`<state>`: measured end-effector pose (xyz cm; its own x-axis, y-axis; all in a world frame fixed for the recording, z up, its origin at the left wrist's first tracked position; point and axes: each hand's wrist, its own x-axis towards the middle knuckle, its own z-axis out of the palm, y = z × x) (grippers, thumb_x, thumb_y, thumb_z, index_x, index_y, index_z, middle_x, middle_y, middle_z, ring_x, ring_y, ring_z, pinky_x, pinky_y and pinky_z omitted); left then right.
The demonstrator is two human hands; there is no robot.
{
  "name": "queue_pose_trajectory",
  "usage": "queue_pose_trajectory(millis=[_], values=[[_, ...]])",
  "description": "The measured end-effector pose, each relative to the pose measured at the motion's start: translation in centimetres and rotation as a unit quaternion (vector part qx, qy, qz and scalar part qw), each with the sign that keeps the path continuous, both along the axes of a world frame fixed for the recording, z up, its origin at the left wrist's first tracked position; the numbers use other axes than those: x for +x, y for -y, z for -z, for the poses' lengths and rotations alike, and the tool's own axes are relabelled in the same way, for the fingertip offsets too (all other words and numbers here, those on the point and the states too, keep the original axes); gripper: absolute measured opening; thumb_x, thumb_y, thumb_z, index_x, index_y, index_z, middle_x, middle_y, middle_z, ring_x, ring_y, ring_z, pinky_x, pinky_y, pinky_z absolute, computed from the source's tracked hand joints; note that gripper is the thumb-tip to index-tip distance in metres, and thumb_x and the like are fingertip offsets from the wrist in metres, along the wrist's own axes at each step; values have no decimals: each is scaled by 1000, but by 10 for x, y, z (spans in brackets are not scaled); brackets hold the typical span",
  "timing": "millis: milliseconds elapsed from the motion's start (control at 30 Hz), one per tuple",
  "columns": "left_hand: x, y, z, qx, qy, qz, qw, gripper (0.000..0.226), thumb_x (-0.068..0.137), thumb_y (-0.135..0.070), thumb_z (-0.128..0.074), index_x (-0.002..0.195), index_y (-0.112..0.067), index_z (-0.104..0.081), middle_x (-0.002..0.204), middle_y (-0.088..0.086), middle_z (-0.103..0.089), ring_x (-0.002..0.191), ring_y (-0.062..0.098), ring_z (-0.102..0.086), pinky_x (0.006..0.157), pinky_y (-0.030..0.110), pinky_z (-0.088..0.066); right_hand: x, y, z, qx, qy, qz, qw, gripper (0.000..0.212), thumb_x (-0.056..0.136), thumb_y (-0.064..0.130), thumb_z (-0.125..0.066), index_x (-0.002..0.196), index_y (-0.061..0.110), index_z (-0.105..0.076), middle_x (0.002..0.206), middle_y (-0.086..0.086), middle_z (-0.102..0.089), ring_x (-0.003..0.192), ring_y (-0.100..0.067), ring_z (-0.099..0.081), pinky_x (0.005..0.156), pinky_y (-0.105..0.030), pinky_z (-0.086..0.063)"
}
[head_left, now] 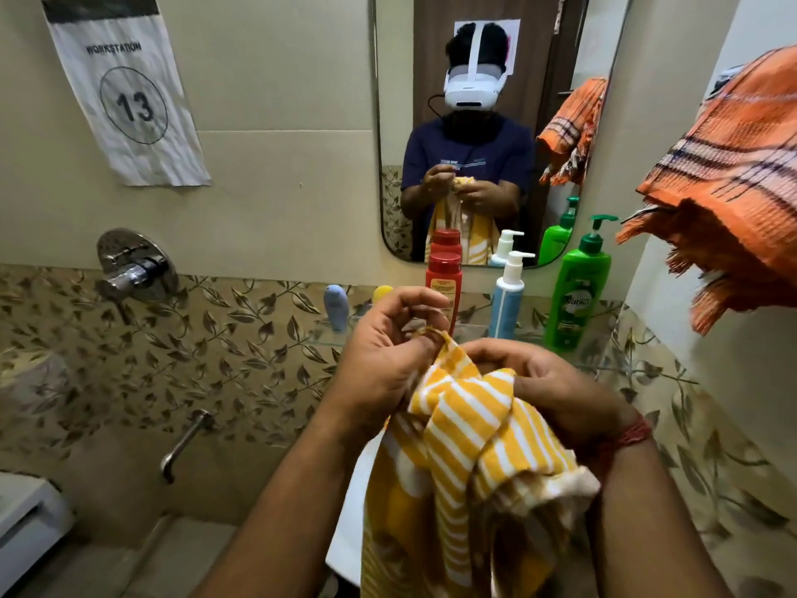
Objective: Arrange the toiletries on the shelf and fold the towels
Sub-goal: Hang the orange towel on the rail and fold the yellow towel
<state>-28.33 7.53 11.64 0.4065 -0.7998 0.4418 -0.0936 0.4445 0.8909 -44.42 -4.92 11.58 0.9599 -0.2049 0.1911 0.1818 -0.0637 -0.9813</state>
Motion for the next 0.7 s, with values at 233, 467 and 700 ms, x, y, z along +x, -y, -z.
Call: queue_pose_trajectory(millis=[233,467,700], values=[[45,-26,-2,254,250,176,918,69,80,-73,-60,113,-13,-69,111,11,-70,105,29,-68,96,54,-54,-8,5,-25,1,0,14,1000,34,84,11,-62,118,6,-66,116,-13,-67,106,-26,-65,90,-33,-54],[45,-24,1,202,53,162,964,31,92,-28,-67,113,-6,-70,111,15,-75,105,30,-72,93,43,-58,39,-13,-23,-230,-22,251,940,11,90,13,-65,100,16,-69,104,-5,-69,97,-20,-66,90,-39,-56],[50,-16,-6,89,-143,117,979,22,88,-27,-69,94,-7,-74,91,19,-74,83,31,-72,77,41,-61,43,-59,-8,-211,8,321,923,23,90,36,-66,87,14,-64,78,-7,-67,71,-16,-67,66,-39,-57]])
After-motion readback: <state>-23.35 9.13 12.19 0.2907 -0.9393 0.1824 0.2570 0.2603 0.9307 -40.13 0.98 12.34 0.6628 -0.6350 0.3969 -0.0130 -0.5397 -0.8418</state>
